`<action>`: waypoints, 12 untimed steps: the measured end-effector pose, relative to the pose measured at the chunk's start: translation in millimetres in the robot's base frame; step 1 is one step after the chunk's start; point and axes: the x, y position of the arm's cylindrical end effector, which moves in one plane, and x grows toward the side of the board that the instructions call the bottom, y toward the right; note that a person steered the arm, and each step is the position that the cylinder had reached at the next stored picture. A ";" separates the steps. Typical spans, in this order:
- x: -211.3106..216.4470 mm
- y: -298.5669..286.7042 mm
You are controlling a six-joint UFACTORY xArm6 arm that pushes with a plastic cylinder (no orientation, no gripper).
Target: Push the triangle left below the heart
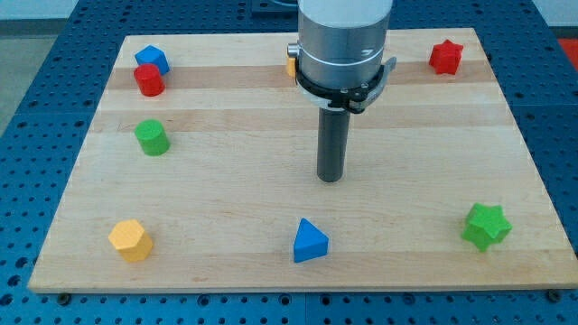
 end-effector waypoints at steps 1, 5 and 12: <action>0.0 0.0; 55.1 83.1; 100.6 -45.6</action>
